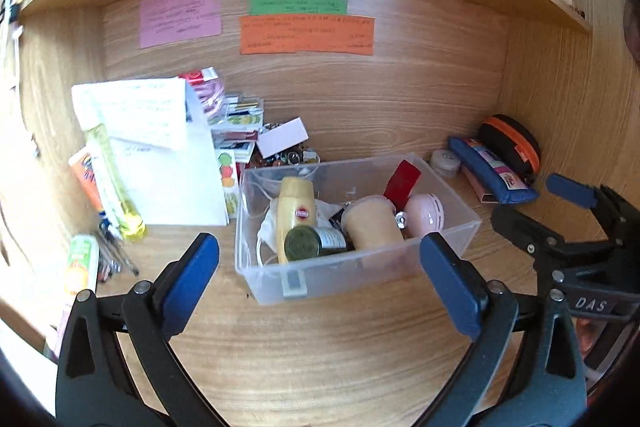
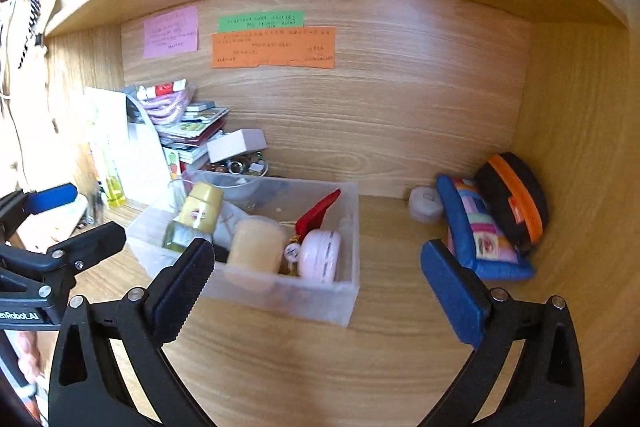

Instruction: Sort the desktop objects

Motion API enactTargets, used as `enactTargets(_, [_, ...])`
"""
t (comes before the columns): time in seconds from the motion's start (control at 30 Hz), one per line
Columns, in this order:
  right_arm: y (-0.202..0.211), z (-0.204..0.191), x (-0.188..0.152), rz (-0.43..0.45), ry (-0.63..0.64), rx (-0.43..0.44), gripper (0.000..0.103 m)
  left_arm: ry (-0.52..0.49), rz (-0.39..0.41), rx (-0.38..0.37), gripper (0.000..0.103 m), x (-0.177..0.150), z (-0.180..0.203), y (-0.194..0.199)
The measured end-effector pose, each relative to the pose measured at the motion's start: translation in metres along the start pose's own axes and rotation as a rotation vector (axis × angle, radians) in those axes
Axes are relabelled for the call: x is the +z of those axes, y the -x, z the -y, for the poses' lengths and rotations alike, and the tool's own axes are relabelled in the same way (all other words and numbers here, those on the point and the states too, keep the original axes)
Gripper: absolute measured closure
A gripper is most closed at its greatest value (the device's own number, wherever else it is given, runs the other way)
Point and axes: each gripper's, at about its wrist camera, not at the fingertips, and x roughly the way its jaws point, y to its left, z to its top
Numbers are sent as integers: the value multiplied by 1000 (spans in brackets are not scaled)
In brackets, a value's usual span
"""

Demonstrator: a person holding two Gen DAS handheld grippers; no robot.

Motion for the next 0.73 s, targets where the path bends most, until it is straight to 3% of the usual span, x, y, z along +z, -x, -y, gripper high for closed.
enactTargets(0.43, [25,-2,-37,-31,-28,-28,0,0,14,54,1,-32,8,20])
enactTargets(0.73, [27,-2,-42,-41,-19,-34,0,-9,13,60,1,-36,14,17])
